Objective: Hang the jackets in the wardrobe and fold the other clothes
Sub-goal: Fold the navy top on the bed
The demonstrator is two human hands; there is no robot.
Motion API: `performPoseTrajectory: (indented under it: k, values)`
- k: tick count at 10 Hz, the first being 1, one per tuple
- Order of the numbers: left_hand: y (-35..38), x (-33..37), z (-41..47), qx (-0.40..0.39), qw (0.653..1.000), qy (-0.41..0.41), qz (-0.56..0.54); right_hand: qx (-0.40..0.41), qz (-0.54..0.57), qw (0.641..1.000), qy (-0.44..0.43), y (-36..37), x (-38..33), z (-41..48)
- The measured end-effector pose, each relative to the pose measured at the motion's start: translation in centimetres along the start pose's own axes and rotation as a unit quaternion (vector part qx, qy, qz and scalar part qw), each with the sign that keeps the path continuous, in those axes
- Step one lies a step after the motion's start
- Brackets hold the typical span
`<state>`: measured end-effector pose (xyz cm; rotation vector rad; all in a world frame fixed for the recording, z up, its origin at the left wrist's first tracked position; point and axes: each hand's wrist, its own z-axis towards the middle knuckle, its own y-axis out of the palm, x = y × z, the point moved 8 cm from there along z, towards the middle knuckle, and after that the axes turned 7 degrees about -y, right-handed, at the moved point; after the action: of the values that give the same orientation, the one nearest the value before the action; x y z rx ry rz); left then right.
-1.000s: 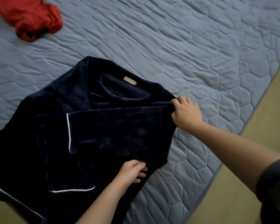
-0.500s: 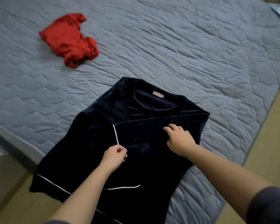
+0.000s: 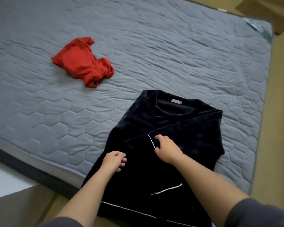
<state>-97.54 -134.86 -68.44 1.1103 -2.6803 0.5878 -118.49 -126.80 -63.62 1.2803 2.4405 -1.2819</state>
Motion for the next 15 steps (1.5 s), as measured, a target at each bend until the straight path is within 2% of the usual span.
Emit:
performPoseTrajectory:
  k: [2,3,4,5,6,7,8,9,10,11,12,13,14,15]
  values:
    - [0.0,1.5,3.6,0.031,0.997,0.053,-0.053,0.033,-0.023,0.999,-0.005,0.7,-0.6,1.7]
    - [0.5,1.9,7.0,0.014,0.99,0.031,-0.139,0.053,0.034,0.998,0.007,0.9,-0.2,4.0]
    - [2.1,2.3,10.5,-0.074,0.963,-0.008,-0.257,0.09,0.067,0.993,0.027,0.0,0.5,8.0]
    - [2.8,3.4,13.6,-0.159,0.935,0.0,-0.317,0.147,0.107,0.982,0.042,-1.5,0.4,13.4]
    - [3.8,4.8,15.0,-0.246,0.918,0.044,-0.309,0.194,0.177,0.963,0.052,-2.1,0.0,18.6]
    - [4.9,5.7,15.6,-0.305,0.901,0.051,-0.305,0.202,0.23,0.949,0.079,-2.0,0.0,22.6]
    - [5.0,6.2,16.2,-0.301,0.887,0.016,-0.349,0.181,0.25,0.944,0.117,-2.0,0.0,24.9]
    - [2.7,8.4,17.5,-0.281,0.838,0.042,-0.465,0.226,0.324,0.918,0.043,-3.5,-2.1,26.9]
    - [0.8,10.2,19.7,-0.254,0.813,0.051,-0.522,0.233,0.34,0.911,0.005,-3.8,-4.1,29.6]
    - [0.5,9.6,21.4,-0.232,0.829,0.03,-0.507,0.172,0.266,0.947,0.047,-1.0,-4.1,31.9]
    - [0.8,9.2,22.0,-0.255,0.83,0.017,-0.495,0.166,0.269,0.947,0.065,-0.5,-4.0,32.1]
    - [0.6,9.0,21.7,-0.281,0.833,0.007,-0.477,0.213,0.25,0.944,0.036,-1.4,-4.6,30.8]
    - [0.0,9.1,20.3,-0.308,0.844,0.028,-0.439,0.295,0.071,0.952,0.027,-1.9,-4.6,26.4]
    - [-2.0,8.1,18.8,-0.212,0.927,0.107,-0.29,0.308,-0.029,0.95,0.049,-0.5,-3.0,21.1]
